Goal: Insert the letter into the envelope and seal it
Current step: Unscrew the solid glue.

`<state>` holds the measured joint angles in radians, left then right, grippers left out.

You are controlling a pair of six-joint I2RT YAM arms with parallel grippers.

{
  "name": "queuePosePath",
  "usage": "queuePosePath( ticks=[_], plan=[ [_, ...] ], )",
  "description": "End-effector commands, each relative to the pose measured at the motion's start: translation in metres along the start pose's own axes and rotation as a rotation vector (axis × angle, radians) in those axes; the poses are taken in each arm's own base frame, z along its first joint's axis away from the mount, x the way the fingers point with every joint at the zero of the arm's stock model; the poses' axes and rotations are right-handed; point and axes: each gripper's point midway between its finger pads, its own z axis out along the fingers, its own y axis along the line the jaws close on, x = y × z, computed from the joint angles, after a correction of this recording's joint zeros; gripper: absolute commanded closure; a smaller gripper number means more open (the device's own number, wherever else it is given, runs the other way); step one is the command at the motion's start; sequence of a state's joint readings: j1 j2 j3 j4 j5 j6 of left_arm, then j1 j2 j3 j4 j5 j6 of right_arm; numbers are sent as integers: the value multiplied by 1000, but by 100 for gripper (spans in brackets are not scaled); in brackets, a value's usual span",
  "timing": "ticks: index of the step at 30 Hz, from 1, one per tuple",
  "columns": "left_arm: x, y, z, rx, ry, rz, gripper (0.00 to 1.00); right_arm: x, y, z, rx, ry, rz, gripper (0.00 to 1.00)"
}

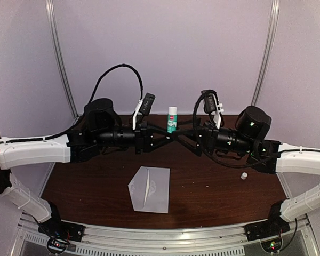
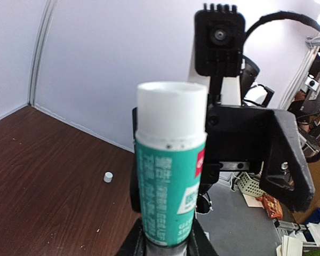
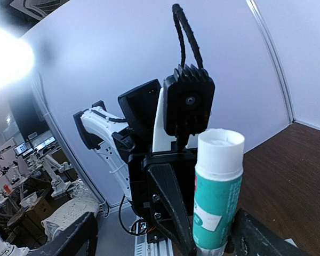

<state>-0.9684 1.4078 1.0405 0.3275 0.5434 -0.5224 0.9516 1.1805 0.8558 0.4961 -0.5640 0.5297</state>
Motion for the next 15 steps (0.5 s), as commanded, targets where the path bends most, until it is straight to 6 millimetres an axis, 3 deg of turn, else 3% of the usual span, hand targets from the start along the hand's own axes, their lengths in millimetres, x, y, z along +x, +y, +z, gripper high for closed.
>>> queuePosePath(
  ticks=[1, 6, 10, 15],
  plan=[
    [-18, -34, -6, 167, -47, 87, 100, -4, 33, 7, -190, 14, -18, 17],
    [-16, -40, -6, 209, -38, 84, 100, -4, 34, 14, -205, 18, -18, 31],
    [-14, -43, -7, 223, -34, 79, 100, -10, 35, 15, -210, -4, -26, 33],
    [-11, -45, -7, 242, -21, 78, 100, -15, 37, 16, -215, -20, -28, 43]
  ],
)
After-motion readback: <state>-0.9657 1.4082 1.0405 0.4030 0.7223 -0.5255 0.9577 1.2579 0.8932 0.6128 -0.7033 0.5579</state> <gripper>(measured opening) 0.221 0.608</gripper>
